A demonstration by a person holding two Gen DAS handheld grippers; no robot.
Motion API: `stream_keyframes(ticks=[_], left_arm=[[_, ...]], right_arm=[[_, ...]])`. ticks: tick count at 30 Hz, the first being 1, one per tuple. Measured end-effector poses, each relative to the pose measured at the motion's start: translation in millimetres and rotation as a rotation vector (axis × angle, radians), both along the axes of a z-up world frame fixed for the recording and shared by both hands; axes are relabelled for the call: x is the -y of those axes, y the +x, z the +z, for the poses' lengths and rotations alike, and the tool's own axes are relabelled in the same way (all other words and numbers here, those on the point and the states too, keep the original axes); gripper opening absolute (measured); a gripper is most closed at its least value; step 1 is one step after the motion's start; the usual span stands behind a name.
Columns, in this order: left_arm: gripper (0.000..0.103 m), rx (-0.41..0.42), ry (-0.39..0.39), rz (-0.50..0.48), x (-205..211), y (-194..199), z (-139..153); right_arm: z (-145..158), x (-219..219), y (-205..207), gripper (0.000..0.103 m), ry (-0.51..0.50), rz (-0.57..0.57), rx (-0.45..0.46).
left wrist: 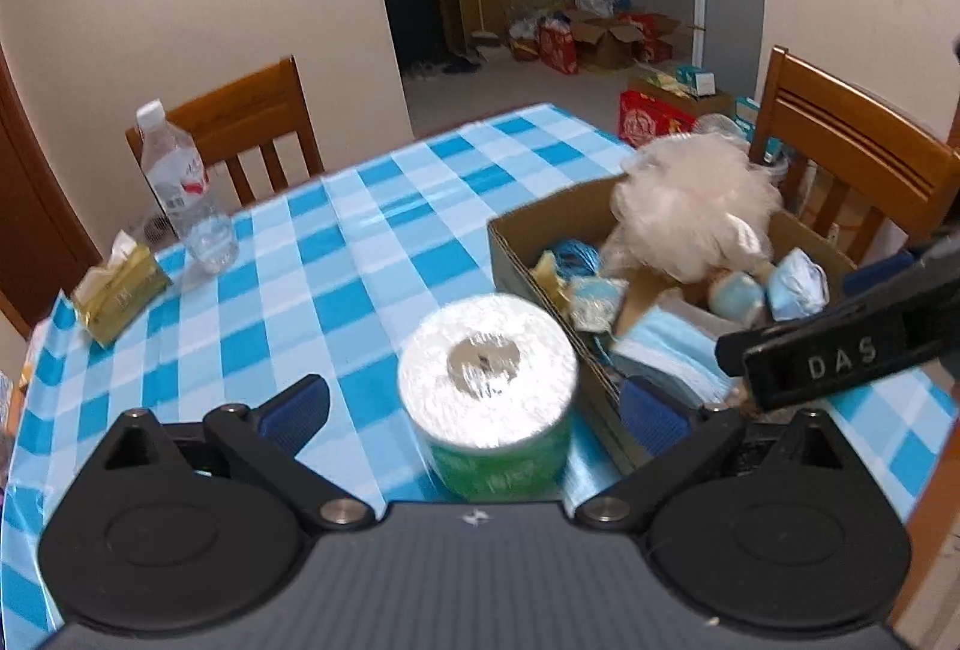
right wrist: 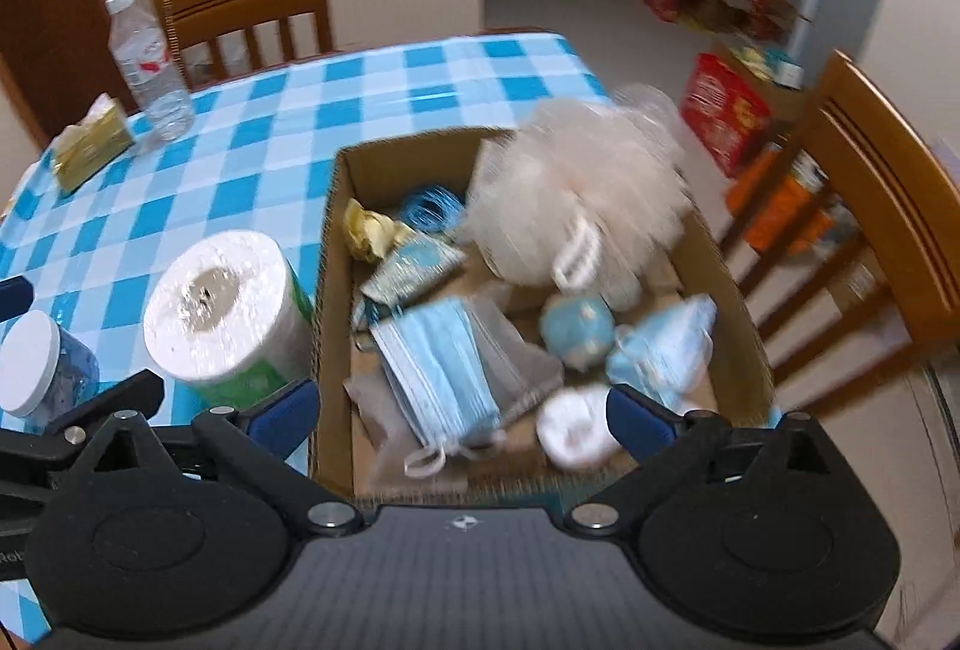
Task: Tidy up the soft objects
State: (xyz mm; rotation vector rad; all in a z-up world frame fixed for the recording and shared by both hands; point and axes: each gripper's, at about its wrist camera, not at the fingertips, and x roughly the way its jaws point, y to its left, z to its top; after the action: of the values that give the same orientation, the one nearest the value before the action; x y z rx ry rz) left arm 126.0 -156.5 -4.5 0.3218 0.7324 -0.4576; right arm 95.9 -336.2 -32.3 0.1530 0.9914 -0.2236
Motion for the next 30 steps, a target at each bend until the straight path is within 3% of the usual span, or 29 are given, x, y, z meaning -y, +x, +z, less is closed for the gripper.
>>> stream_keyframes(ticks=[9, 18, 30], left_arm=[[0.102, -0.128, 0.052, -0.018, -7.9, -17.8, 10.7], [0.102, -0.108, 0.033, -0.04, -9.1, -28.4, 28.7], [0.102, -0.119, 0.028, -0.031, -12.1, -30.2, 31.1]], right_arm=[[9.1, -17.3, -57.6, 0.103, 0.013, -0.164, -0.035], [31.8, -31.2, -87.2, 0.103, -0.028, -0.233, -0.002], [34.5, -34.2, -93.7, 0.103, -0.022, -0.247, 0.005]])
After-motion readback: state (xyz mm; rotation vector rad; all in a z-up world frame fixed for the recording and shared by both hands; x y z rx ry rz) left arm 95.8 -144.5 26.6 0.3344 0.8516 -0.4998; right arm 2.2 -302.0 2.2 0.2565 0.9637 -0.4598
